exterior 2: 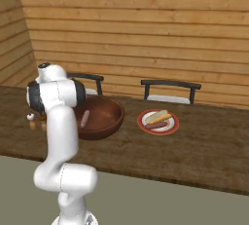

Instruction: Place one bun and one sausage from the bowl on each plate.

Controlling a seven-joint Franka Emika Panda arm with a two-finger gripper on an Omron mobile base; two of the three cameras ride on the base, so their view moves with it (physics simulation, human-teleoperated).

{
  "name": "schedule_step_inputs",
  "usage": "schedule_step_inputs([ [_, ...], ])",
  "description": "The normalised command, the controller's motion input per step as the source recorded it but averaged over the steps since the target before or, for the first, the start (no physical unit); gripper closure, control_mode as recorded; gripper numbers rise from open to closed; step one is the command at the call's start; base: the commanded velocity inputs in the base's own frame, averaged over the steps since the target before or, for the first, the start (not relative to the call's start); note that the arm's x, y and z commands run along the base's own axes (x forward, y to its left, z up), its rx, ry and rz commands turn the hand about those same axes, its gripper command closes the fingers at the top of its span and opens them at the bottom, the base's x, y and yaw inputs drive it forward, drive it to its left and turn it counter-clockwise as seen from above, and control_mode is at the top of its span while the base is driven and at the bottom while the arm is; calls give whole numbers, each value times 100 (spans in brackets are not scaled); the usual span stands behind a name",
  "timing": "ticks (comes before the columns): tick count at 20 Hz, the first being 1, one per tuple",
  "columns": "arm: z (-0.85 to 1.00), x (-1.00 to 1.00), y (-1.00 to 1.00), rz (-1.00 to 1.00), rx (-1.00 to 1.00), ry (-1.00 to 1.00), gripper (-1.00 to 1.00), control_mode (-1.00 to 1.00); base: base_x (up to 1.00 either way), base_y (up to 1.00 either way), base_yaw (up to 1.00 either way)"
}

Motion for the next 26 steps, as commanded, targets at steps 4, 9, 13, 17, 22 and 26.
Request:
schedule_step_inputs([
  [4,-13,46,18,0,0,1,-100,-100,0,0,0],
  [9,0,2,-2,0,0,0,-100,-100,0,0,0],
  [13,0,-9,-21,0,0,0,-100,-100,0,0,0],
  [17,47,-54,-69,-4,12,-10,-100,-100,0,0,0],
  [22,96,-100,-100,-13,23,-17,-100,-100,0,0,0],
  [26,92,-100,-100,-15,17,-3,-100,-100,0,0,0],
])
